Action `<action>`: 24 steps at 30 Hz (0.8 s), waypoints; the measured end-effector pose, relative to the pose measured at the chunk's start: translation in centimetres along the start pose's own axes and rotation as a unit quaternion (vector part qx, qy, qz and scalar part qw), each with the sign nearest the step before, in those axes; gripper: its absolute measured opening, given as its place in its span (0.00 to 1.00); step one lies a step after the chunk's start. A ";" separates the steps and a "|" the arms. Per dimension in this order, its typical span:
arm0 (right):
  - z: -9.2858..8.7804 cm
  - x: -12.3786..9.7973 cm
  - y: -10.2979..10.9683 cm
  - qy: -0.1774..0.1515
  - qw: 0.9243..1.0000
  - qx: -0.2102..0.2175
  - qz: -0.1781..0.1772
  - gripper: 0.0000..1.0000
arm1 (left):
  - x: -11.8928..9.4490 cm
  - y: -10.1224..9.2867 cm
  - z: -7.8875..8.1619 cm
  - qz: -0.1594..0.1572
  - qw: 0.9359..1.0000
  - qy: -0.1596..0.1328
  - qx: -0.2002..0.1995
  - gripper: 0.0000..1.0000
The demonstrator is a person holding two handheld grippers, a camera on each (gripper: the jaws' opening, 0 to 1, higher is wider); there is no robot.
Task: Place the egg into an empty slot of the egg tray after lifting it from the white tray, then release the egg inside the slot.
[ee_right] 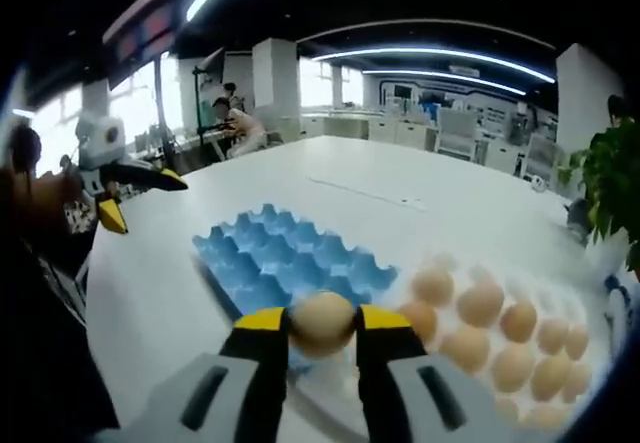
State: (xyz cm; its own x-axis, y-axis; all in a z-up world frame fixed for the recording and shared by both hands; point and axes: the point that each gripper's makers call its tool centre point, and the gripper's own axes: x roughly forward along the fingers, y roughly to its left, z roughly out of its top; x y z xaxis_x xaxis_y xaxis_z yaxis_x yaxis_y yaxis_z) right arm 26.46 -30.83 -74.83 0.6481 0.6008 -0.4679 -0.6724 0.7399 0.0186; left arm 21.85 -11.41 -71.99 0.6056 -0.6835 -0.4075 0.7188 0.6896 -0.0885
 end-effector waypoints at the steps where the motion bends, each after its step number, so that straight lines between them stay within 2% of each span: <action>1: 0.1 0.2 0.2 0.000 1.000 0.001 0.002 0.26 | 0.0 0.0 0.0 0.000 1.000 0.000 0.000 0.84; 15: 3.2 3.8 5.0 -0.032 0.998 -0.004 0.055 0.26 | -0.1 0.2 -0.6 -0.005 1.000 0.007 0.004 0.84; 24: 5.1 7.4 9.1 -0.040 0.993 -0.024 0.111 0.26 | -0.1 0.5 -1.1 -0.006 1.000 0.012 0.009 0.84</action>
State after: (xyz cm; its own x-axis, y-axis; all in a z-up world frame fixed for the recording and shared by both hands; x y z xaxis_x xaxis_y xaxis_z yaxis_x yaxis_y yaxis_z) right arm 26.92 -18.15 -73.63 0.5071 0.7711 -0.3850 -0.8168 0.5726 0.0710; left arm 21.75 -10.73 -73.01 0.5889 -0.6850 -0.4291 0.7315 0.6774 -0.0775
